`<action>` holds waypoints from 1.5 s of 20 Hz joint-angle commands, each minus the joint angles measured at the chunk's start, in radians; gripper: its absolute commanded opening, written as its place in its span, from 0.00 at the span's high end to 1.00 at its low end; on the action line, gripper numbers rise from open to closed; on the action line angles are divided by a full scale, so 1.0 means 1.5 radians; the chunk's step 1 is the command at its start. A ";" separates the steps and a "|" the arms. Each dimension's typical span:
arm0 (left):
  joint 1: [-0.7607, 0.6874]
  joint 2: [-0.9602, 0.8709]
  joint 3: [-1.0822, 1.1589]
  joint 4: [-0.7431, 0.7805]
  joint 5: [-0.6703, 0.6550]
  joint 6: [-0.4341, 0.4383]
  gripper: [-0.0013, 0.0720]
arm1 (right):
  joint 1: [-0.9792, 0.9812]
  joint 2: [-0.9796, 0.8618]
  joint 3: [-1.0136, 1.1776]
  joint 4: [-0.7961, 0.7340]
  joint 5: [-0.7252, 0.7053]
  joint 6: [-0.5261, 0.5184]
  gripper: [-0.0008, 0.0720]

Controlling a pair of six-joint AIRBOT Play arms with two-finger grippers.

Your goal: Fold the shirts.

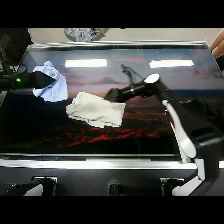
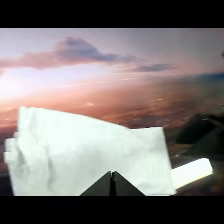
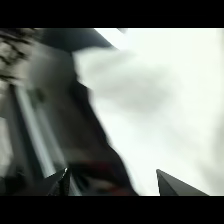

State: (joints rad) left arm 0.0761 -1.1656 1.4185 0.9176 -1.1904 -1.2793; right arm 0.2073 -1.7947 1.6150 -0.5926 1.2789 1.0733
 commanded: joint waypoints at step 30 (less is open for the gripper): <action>0.015 0.001 0.000 0.100 0.003 0.000 0.94 | -0.587 0.354 -0.033 -0.086 0.194 0.099 0.93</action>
State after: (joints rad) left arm 0.0978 -1.1641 1.4185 1.0672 -1.1866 -1.2793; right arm -0.5117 -1.3334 1.5600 -0.7090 1.4578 1.2087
